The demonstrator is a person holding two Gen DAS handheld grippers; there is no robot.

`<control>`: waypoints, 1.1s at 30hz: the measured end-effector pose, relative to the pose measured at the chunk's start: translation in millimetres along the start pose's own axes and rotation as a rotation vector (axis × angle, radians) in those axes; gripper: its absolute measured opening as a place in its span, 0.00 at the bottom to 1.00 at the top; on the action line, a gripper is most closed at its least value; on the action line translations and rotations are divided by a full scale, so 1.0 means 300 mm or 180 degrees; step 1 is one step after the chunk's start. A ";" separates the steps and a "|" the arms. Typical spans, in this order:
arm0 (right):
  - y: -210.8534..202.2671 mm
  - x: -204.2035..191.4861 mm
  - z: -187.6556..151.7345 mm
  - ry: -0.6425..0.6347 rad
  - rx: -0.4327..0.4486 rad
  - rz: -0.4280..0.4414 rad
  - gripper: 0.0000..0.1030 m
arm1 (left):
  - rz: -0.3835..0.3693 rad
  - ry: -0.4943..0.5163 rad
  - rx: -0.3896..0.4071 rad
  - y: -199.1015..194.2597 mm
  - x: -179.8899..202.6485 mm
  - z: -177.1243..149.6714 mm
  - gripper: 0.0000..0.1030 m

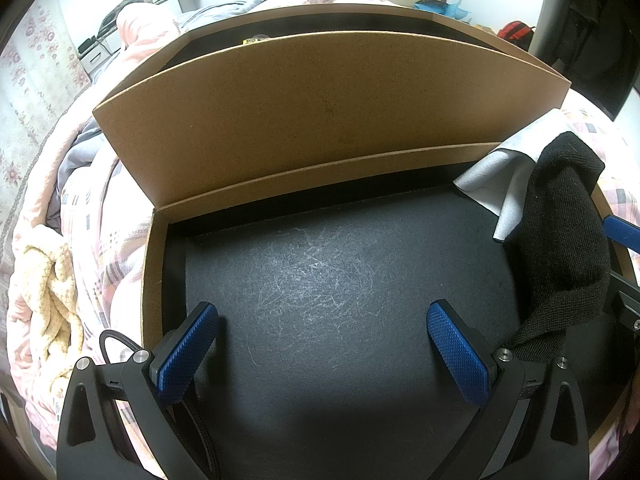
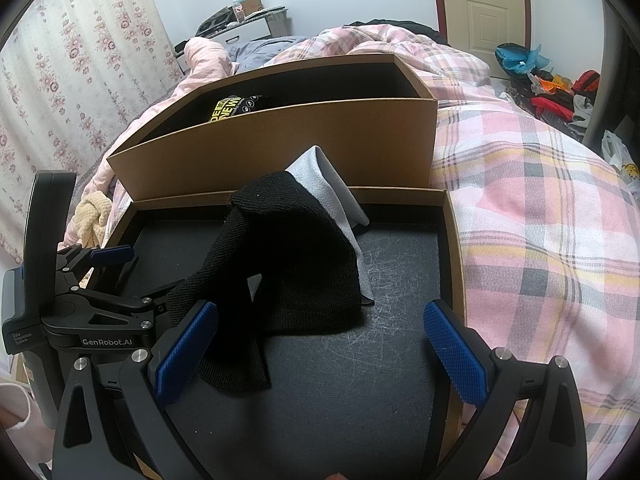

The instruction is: Organize soft objects

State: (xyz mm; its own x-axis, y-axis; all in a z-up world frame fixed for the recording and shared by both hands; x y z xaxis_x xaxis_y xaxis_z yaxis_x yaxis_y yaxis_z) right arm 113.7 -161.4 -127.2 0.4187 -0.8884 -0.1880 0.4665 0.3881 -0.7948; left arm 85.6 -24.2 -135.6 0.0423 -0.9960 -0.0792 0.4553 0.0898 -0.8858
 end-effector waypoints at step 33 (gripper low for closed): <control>-0.015 0.004 0.000 0.0075 0.0074 0.0078 0.99 | -0.0013 0.0002 -0.0014 0.002 -0.006 0.004 1.00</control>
State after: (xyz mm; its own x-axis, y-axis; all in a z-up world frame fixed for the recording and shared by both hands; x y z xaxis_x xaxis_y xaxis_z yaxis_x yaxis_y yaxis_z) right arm 112.2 -164.3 -123.9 0.4118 -0.8841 -0.2211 0.4745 0.4151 -0.7762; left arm 86.9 -22.2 -135.4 0.0398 -0.9963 -0.0760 0.4515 0.0858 -0.8881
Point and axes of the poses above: each gripper's, at about its wrist camera, not at the fingertips, and y roughly the way its jaws point, x to its right, z to its top, the point moved 7 cm from there along y, roughly the way its jaws point, and after that the axes turned 1 degree about z, right-handed, at the moved point
